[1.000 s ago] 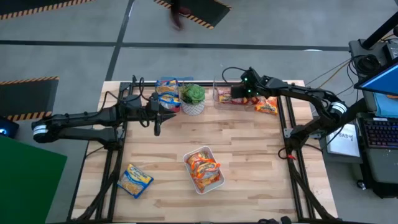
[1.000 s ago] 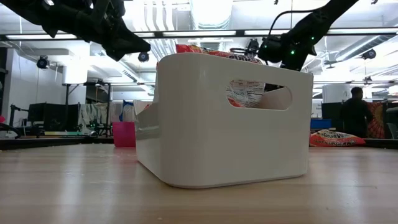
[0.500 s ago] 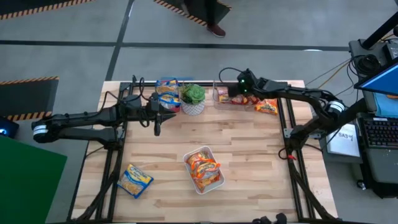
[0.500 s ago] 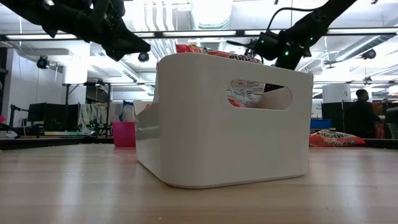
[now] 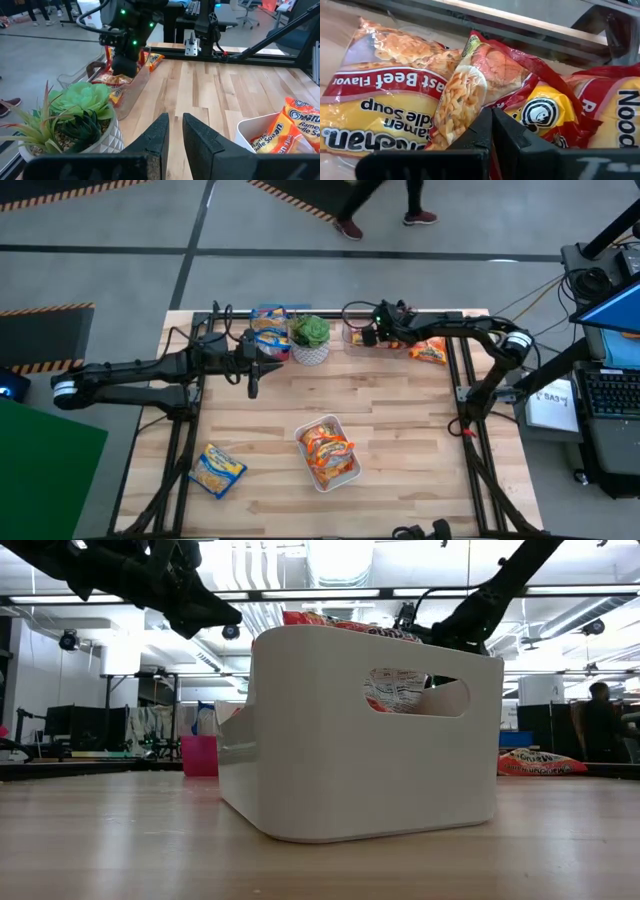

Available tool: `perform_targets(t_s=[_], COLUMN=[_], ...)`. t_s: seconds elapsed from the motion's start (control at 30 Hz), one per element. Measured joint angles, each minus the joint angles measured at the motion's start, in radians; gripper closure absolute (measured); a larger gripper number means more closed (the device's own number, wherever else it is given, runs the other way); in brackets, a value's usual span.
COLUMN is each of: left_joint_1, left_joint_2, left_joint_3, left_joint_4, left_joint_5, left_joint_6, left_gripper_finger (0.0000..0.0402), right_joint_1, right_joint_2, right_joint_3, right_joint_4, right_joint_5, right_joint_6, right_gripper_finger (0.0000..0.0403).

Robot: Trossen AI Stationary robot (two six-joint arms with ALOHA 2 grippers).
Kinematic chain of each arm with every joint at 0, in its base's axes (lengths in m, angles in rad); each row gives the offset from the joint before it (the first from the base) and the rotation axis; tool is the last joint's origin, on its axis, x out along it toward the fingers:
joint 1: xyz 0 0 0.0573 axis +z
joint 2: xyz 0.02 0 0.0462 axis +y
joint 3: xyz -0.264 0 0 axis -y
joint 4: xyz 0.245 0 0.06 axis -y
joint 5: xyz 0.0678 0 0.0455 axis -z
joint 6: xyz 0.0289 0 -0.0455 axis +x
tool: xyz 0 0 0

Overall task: Sort Maruchan noodles
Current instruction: Put the red noodle pack into the transparent bin

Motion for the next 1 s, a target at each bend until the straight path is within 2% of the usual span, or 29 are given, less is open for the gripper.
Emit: perform_targets(t_s=[0.33,0.57,0.8,1.0], left_joint_1=[0.000,0.000,0.000,0.000], left_joint_2=[0.000,0.001,0.001,0.000], left_joint_3=[0.000,0.000,0.000,0.000], left_joint_4=[0.000,0.004,0.003,0.003], left_joint_5=[0.000,0.000,0.000,0.000], left_joint_6=[0.000,0.000,-0.008,-0.010], left_gripper_finger=[0.0364,0.0364,0.0364,0.0364], right_joint_1=[0.000,0.006,0.012,0.049], right_joint_2=[-0.117,-0.084,-0.034,-0.132], right_joint_3=[0.053,0.034,0.035,0.052], right_joint_4=[-0.104,-0.140,-0.149,-0.150], right_joint_5=[-0.019,-0.046,0.029,0.058], right_joint_6=[0.001,0.042,0.005,0.010], right_gripper_finger=[0.0394,0.0394,0.0394,0.0394])
